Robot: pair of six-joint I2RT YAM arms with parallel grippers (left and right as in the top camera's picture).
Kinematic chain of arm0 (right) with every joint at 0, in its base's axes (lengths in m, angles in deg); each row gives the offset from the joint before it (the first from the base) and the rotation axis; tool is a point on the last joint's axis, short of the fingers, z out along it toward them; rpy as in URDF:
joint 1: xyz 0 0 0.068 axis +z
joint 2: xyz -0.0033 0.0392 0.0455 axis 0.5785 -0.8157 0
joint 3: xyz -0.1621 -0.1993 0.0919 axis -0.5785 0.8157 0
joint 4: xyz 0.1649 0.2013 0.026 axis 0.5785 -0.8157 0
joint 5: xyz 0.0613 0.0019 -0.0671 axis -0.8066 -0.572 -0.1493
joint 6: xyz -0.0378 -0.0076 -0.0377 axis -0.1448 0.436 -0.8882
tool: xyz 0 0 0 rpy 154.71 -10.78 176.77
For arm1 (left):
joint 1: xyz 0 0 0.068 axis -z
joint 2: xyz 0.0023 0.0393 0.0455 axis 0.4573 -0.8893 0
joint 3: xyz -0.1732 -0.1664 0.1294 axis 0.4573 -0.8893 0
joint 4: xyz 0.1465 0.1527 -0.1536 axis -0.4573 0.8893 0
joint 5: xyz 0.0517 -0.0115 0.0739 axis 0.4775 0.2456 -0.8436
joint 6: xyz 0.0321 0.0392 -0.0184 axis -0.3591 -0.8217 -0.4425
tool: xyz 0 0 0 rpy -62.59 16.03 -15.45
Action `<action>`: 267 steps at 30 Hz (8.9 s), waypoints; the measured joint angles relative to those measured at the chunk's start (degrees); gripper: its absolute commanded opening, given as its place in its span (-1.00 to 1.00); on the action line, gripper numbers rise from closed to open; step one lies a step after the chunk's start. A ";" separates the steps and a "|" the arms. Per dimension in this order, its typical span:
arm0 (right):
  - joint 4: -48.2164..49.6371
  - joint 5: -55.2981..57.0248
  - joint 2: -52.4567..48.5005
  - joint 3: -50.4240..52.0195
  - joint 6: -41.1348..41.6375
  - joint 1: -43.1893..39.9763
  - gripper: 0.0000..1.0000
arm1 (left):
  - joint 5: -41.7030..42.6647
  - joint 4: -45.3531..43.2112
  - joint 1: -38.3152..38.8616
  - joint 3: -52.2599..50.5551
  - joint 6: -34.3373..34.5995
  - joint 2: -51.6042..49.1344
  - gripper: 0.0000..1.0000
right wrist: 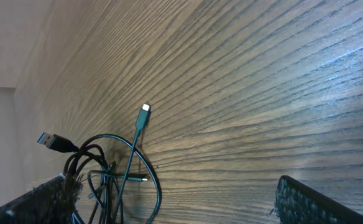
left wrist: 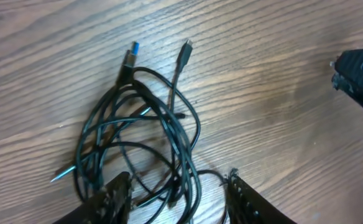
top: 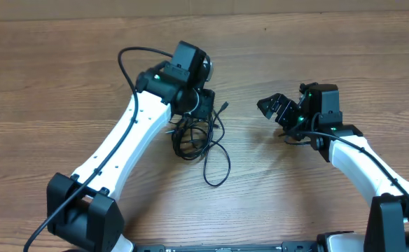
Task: Untangle cables
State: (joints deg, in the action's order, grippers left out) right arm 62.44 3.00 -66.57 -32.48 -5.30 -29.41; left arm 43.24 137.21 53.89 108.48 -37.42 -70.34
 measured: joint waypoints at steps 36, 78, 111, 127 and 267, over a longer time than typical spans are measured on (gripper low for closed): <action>-0.02 -0.02 0.00 0.00 0.02 0.00 1.00 | -19.98 -0.79 5.66 -6.40 4.55 -4.70 -0.22; 0.00 -0.02 0.00 0.00 0.00 0.00 1.00 | -11.50 -1.53 4.00 -10.45 -0.96 -5.44 -0.91; 0.00 0.00 0.00 0.00 0.00 0.00 1.00 | -9.92 0.96 -2.05 -10.43 -4.07 -5.44 -0.91; -0.04 -0.02 0.00 0.00 0.02 0.00 1.00 | 13.86 2.14 -9.84 -10.40 -21.51 -5.44 -0.92; 20.63 14.99 -9.64 0.00 19.65 30.21 -0.71 | 40.37 6.12 -17.40 -10.32 -48.83 -5.44 -0.92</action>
State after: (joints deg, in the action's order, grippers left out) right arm 83.07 17.99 -76.21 -32.48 14.35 0.80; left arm 83.61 143.33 36.49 98.17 -86.25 -75.78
